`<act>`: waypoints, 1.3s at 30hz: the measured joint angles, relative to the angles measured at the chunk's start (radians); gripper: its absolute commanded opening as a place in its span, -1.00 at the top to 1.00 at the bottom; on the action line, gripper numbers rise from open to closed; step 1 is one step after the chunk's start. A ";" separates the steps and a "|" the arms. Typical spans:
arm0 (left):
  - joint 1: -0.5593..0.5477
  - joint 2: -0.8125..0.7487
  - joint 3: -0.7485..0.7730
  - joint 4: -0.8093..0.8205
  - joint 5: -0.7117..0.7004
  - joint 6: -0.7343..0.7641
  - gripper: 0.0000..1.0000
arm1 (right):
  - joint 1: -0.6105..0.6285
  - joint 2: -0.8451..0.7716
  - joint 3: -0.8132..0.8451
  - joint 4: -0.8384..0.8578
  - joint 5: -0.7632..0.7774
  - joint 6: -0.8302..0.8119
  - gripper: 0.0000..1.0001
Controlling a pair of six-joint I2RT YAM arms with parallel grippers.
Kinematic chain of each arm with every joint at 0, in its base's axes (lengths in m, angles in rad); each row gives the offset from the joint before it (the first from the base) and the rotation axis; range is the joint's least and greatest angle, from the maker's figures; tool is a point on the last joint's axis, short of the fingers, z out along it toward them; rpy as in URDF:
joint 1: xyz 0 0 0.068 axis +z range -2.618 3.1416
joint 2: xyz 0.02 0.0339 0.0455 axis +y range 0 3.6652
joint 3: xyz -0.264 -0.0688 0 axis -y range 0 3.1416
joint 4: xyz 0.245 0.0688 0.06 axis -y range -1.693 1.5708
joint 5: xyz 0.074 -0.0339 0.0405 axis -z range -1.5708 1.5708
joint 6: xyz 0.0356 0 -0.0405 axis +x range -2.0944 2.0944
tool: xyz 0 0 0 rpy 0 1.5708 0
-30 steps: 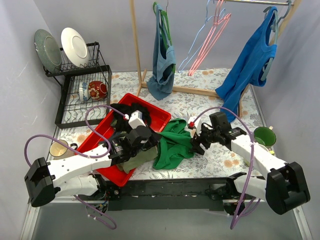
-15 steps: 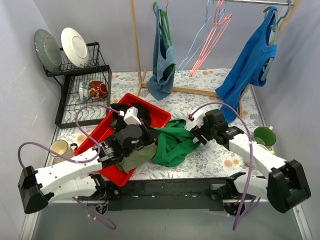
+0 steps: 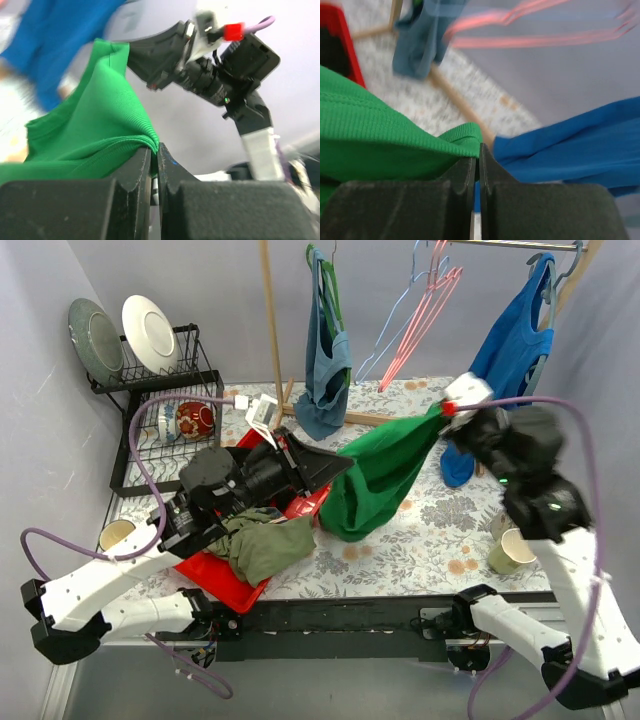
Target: Place the tank top on the hanger
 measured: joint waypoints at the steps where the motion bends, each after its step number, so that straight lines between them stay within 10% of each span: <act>1: 0.000 0.017 0.052 0.013 0.040 0.016 1.00 | -0.022 -0.006 0.092 -0.021 -0.033 -0.003 0.97; 11: 0.000 0.126 0.338 0.131 0.317 0.084 1.00 | -0.197 -0.062 0.561 -0.098 -0.216 -0.006 0.97; 30: 0.000 0.078 -0.496 0.251 0.022 -0.053 0.97 | -0.203 -0.078 -0.417 -0.061 -0.306 -0.023 0.92; 33: 0.000 0.145 -0.554 0.286 0.014 -0.099 0.67 | -0.203 -0.019 -0.491 -0.043 -0.360 -0.027 0.74; 34: 0.000 0.169 -0.565 0.296 0.014 -0.110 0.57 | -0.203 0.005 -0.504 -0.043 -0.373 -0.029 0.39; 39: 0.000 0.217 -0.564 0.291 0.014 -0.119 -0.52 | -0.203 0.077 -0.512 -0.048 -0.395 -0.039 -0.40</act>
